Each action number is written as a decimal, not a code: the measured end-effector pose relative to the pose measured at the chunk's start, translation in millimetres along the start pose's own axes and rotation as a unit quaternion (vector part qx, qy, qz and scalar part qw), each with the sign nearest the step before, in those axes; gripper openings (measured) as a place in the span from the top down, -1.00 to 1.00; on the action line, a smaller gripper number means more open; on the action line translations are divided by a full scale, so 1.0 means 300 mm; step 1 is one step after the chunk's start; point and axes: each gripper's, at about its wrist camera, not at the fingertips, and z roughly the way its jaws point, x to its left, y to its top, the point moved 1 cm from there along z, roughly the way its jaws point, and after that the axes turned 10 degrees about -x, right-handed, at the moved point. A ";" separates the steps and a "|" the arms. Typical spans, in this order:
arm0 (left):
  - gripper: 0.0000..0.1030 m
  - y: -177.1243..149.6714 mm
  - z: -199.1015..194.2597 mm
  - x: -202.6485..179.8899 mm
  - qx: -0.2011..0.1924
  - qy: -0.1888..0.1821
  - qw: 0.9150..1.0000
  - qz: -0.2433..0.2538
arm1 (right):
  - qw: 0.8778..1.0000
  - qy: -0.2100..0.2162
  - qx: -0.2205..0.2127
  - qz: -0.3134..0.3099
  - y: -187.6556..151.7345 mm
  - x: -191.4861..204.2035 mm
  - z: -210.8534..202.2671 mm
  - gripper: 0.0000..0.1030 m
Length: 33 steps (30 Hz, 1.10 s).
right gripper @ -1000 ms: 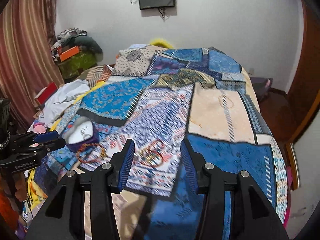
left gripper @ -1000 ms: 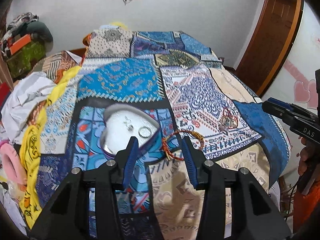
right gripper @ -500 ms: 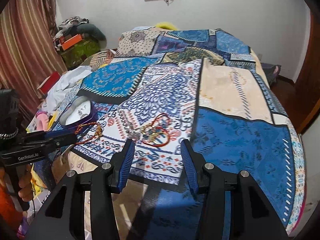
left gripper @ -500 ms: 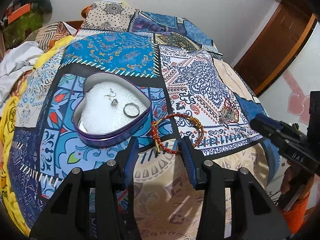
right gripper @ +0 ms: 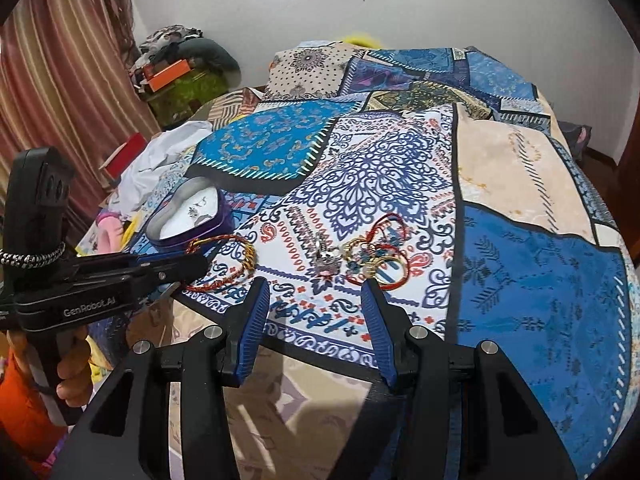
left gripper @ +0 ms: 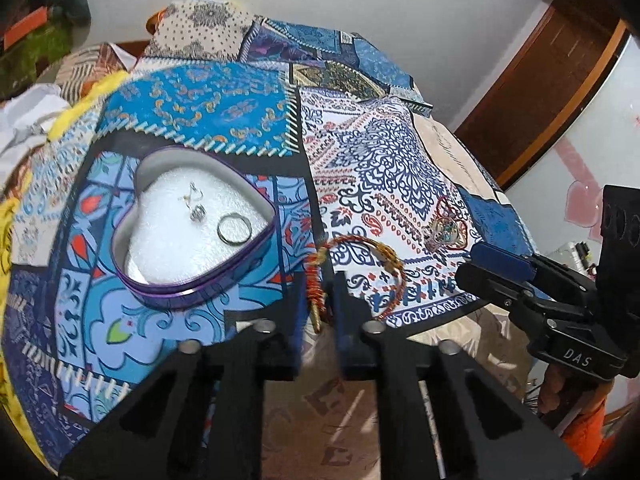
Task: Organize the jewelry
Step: 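Grasp the red beaded bracelet with the left tool while the right grasps a silver earring, then lower the bracelet and earring into the heart tin and open both tools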
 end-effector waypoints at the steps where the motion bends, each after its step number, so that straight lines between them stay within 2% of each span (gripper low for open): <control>1: 0.87 0.002 -0.004 0.000 -0.002 0.001 1.000 0.002 | 1.000 0.000 0.000 0.000 0.000 0.001 0.002 0.21; 3: 0.87 0.003 -0.009 0.000 -0.005 0.003 1.000 0.005 | 1.000 0.007 0.006 0.001 0.000 0.006 0.011 0.41; 15: 0.88 0.022 -0.084 0.016 -0.044 0.022 0.999 0.019 | 0.999 -0.027 0.015 -0.026 0.019 0.025 0.086 0.50; 19: 0.88 0.026 -0.102 0.012 -0.054 0.026 0.998 0.026 | 0.998 -0.040 0.011 -0.036 0.020 0.028 0.093 0.73; 26: 0.88 0.038 -0.136 0.000 -0.068 0.028 0.997 0.030 | 0.999 -0.032 0.006 -0.026 0.024 0.026 0.073 0.73; 33: 0.88 0.079 -0.208 -0.013 -0.100 0.037 0.993 0.042 | 0.999 -0.025 -0.024 -0.028 0.059 0.057 0.004 0.73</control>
